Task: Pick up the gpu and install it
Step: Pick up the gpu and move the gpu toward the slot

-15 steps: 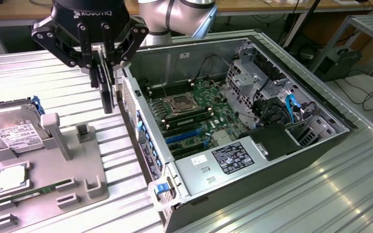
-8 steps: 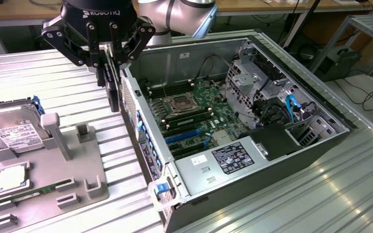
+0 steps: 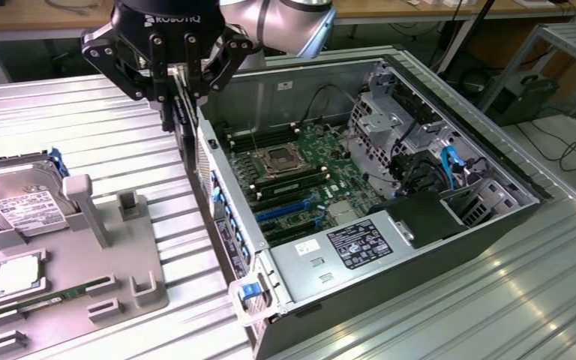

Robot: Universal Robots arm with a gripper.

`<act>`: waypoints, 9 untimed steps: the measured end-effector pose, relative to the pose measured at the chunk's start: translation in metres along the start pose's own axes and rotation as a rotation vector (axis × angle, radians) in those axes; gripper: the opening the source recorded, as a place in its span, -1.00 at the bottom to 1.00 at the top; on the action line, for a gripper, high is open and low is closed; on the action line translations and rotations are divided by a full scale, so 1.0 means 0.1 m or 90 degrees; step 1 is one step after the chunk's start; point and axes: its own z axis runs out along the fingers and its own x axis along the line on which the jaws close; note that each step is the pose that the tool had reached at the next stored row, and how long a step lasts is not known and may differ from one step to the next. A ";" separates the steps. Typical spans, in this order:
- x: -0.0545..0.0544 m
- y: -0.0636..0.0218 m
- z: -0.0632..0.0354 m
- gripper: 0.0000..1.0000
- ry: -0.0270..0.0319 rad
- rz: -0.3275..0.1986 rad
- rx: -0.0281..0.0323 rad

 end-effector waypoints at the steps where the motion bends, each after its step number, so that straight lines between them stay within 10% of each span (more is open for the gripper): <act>1: -0.03 0.001 0.000 -0.44 0.0000 0.000 -0.0001; 9: -0.11 0.005 0.001 -0.44 0.0000 0.000 0.0000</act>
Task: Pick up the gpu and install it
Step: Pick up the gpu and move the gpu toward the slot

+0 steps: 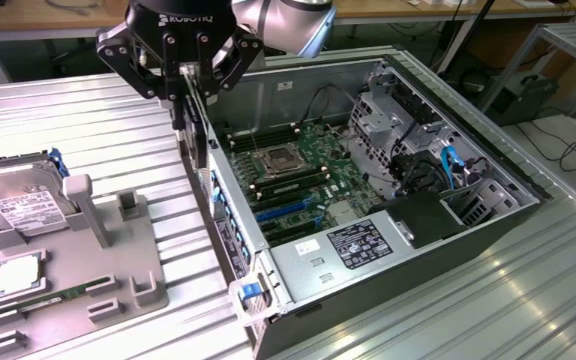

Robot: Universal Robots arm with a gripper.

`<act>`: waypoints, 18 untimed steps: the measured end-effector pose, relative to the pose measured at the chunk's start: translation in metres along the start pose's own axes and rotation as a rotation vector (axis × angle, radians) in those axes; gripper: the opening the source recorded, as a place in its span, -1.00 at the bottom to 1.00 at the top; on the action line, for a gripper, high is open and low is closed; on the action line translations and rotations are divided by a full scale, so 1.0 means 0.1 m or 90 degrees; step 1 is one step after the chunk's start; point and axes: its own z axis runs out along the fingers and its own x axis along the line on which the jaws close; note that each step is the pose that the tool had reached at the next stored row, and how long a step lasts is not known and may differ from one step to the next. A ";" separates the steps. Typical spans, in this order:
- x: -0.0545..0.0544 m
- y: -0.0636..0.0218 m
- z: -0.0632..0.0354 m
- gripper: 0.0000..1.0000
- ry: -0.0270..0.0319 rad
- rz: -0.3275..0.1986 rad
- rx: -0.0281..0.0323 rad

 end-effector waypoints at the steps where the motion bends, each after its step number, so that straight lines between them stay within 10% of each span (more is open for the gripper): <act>1: -0.01 0.000 0.000 -0.44 0.0001 0.000 0.0001; 18: -0.11 0.004 0.003 -0.44 0.0000 0.000 0.0000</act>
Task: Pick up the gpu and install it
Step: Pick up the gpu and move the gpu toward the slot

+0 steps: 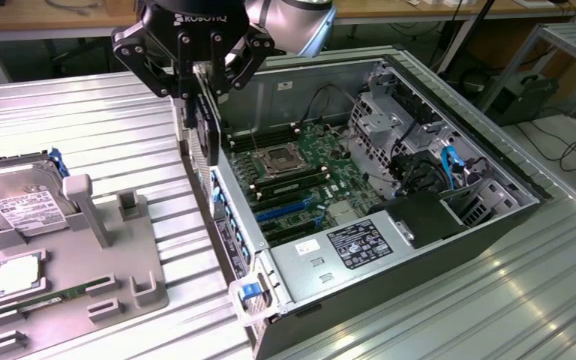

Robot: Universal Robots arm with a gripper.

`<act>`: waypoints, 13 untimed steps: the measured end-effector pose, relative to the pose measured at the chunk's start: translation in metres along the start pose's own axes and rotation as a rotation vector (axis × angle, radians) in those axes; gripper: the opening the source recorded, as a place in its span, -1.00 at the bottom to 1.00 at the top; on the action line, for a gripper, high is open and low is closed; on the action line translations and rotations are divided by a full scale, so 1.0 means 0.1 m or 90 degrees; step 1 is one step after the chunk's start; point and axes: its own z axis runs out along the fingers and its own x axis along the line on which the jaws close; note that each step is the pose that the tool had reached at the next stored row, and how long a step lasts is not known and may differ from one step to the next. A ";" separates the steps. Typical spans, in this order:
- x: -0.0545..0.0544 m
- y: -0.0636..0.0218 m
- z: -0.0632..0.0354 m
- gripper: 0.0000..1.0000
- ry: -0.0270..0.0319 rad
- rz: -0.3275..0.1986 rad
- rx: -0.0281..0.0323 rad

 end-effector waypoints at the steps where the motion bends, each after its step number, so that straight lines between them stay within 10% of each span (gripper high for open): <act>1: -0.01 0.000 0.000 -0.44 0.0000 0.000 0.0000; 13: -0.07 0.003 0.002 -0.44 0.0000 0.000 0.0000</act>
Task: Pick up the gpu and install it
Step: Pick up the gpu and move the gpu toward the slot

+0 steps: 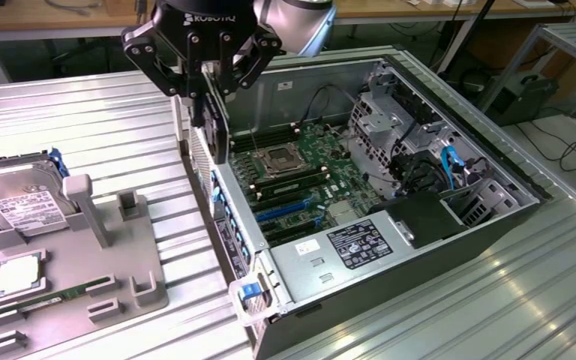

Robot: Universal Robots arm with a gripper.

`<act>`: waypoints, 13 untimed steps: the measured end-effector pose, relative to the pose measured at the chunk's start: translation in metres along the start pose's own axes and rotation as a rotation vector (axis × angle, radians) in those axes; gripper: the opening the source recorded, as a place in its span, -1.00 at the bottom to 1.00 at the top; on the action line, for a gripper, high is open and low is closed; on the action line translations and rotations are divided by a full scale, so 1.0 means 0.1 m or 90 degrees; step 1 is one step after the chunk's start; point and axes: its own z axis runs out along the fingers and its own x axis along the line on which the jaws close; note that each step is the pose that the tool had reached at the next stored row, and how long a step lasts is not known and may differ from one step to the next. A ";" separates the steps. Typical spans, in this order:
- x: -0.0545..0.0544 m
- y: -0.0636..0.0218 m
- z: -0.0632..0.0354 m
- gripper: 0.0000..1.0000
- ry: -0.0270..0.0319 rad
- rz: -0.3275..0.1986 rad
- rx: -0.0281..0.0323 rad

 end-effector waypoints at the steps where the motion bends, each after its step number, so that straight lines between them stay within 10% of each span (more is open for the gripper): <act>1: -0.01 0.000 0.000 -0.44 0.0000 0.000 0.0000; 13: -0.08 0.003 0.001 -0.44 0.0000 0.000 0.0000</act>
